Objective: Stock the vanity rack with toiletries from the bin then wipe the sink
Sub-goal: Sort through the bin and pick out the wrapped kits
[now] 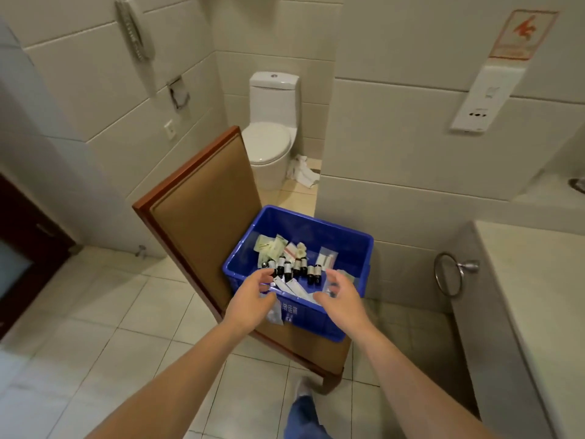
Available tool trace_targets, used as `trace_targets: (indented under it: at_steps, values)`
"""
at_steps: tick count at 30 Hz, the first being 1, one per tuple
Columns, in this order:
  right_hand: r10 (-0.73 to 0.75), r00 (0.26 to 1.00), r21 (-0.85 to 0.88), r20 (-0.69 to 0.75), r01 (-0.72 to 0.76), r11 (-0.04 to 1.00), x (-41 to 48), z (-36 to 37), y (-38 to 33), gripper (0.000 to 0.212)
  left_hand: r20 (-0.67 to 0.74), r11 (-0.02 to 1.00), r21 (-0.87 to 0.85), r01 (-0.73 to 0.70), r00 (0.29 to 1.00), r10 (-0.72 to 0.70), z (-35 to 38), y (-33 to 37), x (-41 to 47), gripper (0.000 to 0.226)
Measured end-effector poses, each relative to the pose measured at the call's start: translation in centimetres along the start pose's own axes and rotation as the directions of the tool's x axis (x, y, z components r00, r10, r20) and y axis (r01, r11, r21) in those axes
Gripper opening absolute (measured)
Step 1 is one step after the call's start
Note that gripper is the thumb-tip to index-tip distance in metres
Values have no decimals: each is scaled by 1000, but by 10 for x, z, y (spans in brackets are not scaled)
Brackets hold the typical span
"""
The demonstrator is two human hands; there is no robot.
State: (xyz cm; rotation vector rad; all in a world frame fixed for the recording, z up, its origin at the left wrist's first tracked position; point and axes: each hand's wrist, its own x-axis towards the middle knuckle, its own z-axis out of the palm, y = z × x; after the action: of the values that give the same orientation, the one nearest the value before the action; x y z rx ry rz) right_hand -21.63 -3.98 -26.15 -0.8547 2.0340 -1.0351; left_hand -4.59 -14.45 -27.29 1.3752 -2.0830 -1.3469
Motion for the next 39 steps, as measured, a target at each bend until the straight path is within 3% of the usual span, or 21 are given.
trace_targets:
  at_steps: [11, 22, 32, 39]
  values:
    - [0, 993, -22, 121, 3, 1000, 124, 0, -20, 58, -42, 994, 32, 103, 994, -102, 0, 14, 100, 52]
    - [103, 980, -26, 172, -100, 995, 173, 10, -7, 57, 26, 982, 57, 179, 983, -181, 10, 6, 145, 54]
    - [295, 949, -36, 112, -293, 955, 188, 31, 20, 60, 227, 976, 117, 184, 952, -206, 16, -28, 190, 49]
    - [451, 891, -4, 51, -451, 892, 198, 58, 39, 58, 403, 974, 153, 167, 890, -216, 20, -54, 231, 49]
